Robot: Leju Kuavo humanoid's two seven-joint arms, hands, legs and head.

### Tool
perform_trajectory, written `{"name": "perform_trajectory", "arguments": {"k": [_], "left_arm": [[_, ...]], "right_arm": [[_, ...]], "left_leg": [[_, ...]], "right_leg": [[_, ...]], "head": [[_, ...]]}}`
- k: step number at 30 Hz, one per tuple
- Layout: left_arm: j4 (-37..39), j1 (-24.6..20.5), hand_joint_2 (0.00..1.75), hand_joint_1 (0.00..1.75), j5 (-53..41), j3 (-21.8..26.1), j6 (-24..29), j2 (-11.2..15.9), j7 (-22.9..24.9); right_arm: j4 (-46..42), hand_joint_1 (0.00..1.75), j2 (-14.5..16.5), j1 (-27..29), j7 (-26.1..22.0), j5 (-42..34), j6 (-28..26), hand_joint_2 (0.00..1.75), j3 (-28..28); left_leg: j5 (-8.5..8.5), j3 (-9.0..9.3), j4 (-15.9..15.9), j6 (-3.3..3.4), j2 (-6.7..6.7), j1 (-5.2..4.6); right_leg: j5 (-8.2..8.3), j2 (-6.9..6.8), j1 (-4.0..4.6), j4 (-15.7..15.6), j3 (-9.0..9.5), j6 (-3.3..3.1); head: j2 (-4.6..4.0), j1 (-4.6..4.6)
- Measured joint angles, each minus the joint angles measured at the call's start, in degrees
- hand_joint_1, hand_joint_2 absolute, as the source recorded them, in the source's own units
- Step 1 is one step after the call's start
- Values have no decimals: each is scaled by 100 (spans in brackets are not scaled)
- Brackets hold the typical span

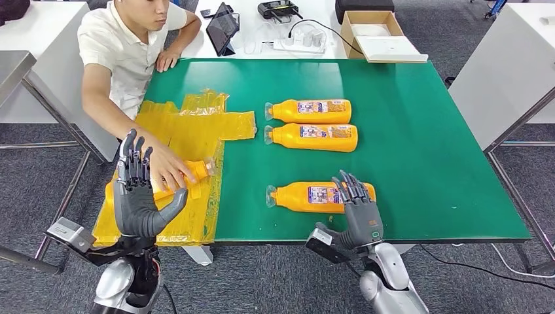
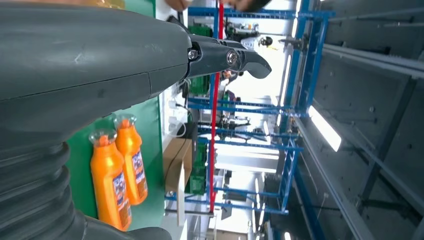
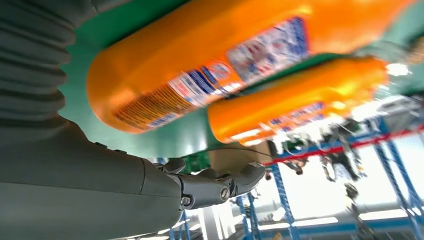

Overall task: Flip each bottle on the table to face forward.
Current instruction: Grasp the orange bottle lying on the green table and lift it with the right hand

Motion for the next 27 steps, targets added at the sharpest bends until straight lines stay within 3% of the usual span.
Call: {"name": "perform_trajectory", "arguments": {"k": [7,19,27], "left_arm": [[3,-14,175,0,-59,-91,-19,-58,11],[18,-75,175,0,-48,-134,-31,-108,27],[60,-145,175,0,-45,-171,-61,-140,75]], "right_arm": [[786,0,-38,-422,584,512,26,175,2],[1521,0,-59,-930,704,485,321,175,0],[2093,0,-47,-1388,1434,1131,382,175,22]], "left_leg": [[0,-3,0,0,-1,1],[0,-2,0,1,1,-1],[2,14,0,3,0,-1]], "right_leg": [[0,0,0,1,-1,0],[0,1,-1,-1,-2,0],[1,1,-1,-1,14,0]], "head": [[0,1],[-1,-1],[-2,0]]}}
